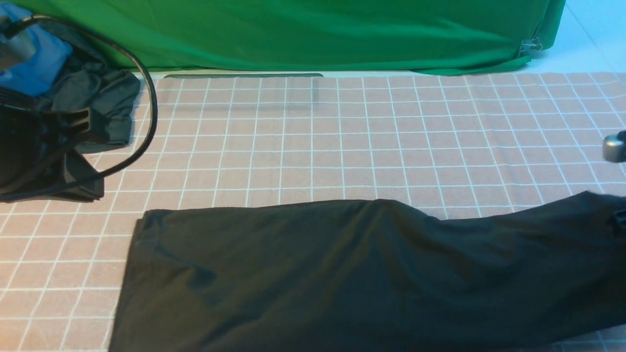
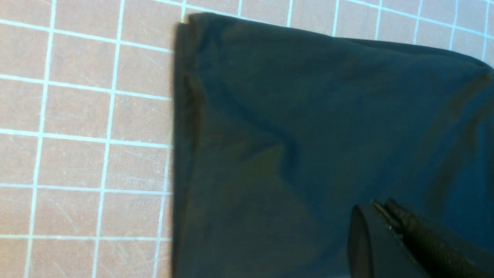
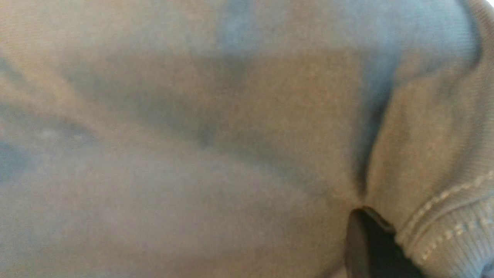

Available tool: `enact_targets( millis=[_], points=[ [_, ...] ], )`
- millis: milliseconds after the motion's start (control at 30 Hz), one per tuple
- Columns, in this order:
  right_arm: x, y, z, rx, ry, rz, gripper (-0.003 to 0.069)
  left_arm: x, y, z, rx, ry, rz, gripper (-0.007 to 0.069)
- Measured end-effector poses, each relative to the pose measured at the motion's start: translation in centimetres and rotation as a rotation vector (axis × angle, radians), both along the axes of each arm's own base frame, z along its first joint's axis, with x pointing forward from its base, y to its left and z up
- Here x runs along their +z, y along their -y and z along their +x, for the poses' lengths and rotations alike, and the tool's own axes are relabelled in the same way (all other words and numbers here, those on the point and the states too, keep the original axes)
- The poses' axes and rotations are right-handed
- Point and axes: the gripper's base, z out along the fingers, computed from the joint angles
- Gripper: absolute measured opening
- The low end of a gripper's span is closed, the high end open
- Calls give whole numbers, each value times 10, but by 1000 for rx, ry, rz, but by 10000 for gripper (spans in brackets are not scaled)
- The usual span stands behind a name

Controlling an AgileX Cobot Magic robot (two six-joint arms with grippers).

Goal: Fold a long-sleeved shirt over a pink coffee tablecloth.
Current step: 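Fold the right end of the dark garment over onto its left end with the right gripper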

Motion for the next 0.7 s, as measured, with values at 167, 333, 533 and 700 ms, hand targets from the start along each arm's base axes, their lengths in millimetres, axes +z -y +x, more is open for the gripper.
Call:
enact_targets(
  millis=[167, 333, 533, 700],
  points=[
    [13, 16, -3, -60, -36, -26, 97, 0, 0, 0, -2, 0, 1, 29],
    [45, 15, 5, -84, -14, -7, 97, 0, 0, 0, -3, 1, -2, 29],
    [102, -30, 11, 10, 187, 108, 97, 0, 1, 0, -3, 3, -5, 29],
    [129, -81, 8, 116, 269, 194, 97, 0, 1, 0, -6, 6, -6, 29]
  ],
)
